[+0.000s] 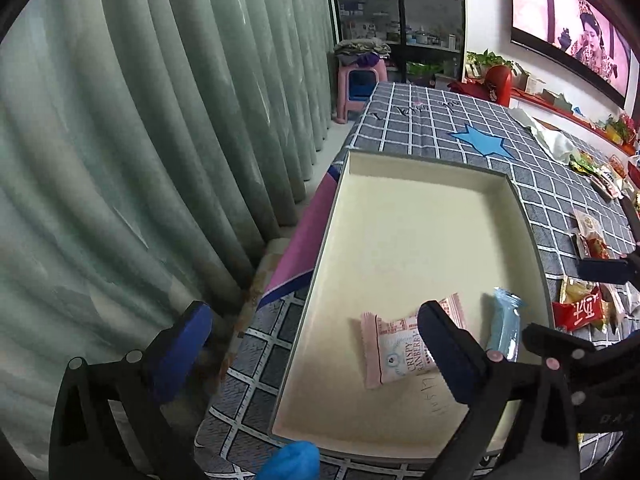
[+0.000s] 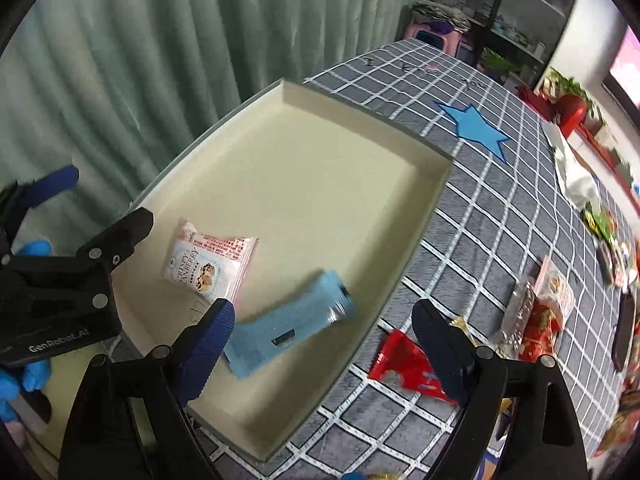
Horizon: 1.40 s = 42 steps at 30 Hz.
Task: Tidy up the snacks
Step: 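Carry both packets into the cream box and open both tools, then return to the table and grasp the clear candy packet with right tool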
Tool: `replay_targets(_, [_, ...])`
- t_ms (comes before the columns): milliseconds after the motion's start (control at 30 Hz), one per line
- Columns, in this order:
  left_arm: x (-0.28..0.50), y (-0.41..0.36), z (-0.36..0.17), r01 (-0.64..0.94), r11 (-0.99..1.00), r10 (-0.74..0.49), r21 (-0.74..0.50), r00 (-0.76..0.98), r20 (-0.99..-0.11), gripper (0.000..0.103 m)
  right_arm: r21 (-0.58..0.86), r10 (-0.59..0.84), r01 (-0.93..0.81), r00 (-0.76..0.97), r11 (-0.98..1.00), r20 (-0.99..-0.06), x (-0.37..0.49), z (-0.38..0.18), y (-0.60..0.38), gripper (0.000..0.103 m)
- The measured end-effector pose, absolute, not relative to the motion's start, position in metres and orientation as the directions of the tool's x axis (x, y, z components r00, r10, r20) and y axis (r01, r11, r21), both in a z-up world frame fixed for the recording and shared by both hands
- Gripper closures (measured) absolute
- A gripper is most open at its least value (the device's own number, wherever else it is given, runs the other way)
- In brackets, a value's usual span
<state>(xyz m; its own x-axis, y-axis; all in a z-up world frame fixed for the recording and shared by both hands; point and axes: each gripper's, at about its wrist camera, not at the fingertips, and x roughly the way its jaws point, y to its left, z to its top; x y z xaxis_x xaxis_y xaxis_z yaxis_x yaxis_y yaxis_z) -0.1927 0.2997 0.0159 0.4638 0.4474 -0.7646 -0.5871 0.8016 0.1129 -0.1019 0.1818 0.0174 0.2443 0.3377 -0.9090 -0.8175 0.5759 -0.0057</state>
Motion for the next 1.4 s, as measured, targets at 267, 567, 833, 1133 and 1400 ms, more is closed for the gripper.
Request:
replay_targets(267, [-0.188,0.291,0.025,-0.589,0.792,0.489,0.16,0.454,-0.745,0.0,0.053,0.362,-0.797,0.213,0.601,-0.908,-0.092,0.02,0.164,0.012])
replay_targets(567, [-0.185,0.284,0.027,-0.595,0.772,0.539,0.225,0.425,-0.727,0.0,0.064,0.37,-0.794,0.208,0.604,-0.905,-0.093,0.021,0.149,0.012])
replay_targets(833, [-0.184,0.277,0.03,-0.585,0.772,0.551,0.249,0.42,-0.721,0.0,0.074,0.378,-0.789,0.208,0.611,-0.902,-0.09,0.024,0.136,0.012])
replay_targets(1133, [-0.175,0.253,0.033,-0.508,0.834,0.479,0.217,0.468,-0.743,0.0,0.07,0.38,-0.775,0.227,0.629,-0.897,-0.083,0.026,0.111,0.012])
replay_targets(1400, [-0.13,0.156,0.024,-0.175,0.981,0.171,0.085,0.567,-0.806,0.0,0.05,0.278,-0.597,0.297,0.801,-0.914,-0.041,0.014,0.011,0.012])
